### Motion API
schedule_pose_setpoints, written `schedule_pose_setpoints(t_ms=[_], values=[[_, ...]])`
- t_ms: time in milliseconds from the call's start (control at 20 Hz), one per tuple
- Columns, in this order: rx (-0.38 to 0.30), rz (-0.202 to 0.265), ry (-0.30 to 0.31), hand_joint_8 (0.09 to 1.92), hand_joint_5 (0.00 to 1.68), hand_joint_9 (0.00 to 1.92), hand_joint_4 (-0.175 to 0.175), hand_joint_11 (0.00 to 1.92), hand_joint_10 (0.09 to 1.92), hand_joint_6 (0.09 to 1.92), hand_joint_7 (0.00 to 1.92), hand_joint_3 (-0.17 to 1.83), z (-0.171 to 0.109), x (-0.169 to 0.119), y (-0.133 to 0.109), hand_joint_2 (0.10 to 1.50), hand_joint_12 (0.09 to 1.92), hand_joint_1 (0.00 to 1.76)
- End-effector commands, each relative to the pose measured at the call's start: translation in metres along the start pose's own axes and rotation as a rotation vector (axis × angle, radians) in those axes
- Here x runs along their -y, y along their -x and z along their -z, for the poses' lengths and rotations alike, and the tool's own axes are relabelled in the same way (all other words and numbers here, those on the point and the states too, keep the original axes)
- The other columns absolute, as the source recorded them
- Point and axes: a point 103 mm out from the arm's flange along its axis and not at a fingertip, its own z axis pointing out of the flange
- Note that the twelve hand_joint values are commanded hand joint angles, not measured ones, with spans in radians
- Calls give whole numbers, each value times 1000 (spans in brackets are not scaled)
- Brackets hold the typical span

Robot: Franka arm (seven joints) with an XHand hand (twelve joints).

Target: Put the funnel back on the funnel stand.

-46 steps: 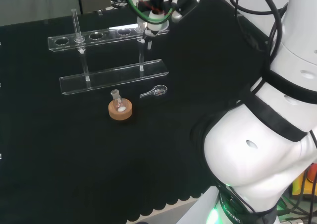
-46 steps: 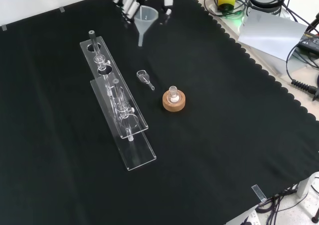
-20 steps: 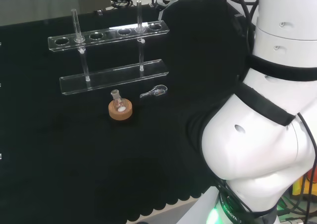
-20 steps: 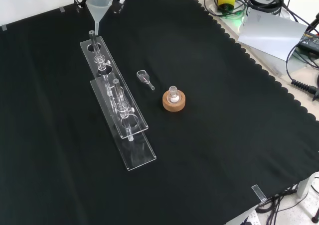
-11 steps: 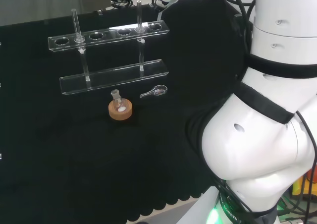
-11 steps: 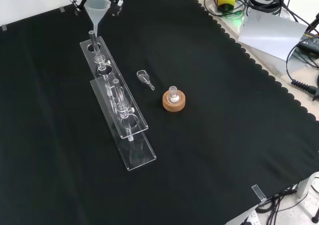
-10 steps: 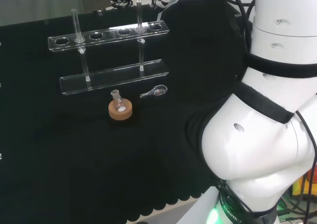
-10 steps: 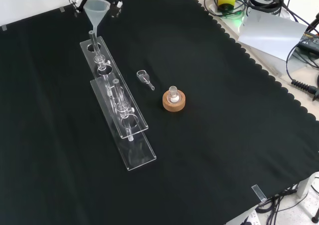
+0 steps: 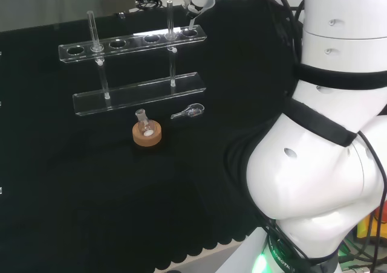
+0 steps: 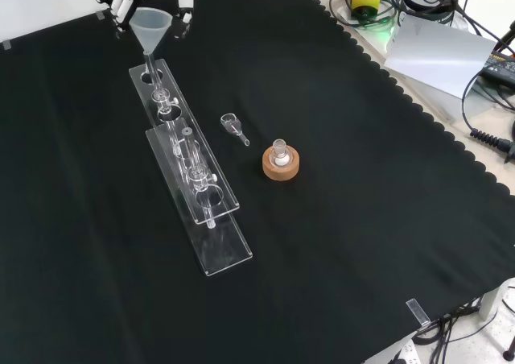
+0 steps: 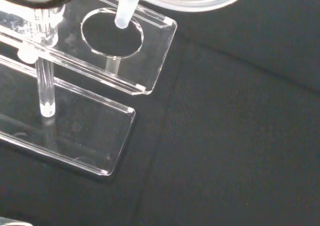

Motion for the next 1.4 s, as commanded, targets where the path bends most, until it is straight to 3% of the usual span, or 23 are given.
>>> schedule_pose_setpoints(t_ms=[50,1400], values=[[1,-6,-20,700,661,1076,-20,485,556,802,643,711,-7,-5,3,724,1293,846],[19,14,-65,695,661,1074,-21,492,555,805,644,712,-29,-27,-12,721,1290,850]])
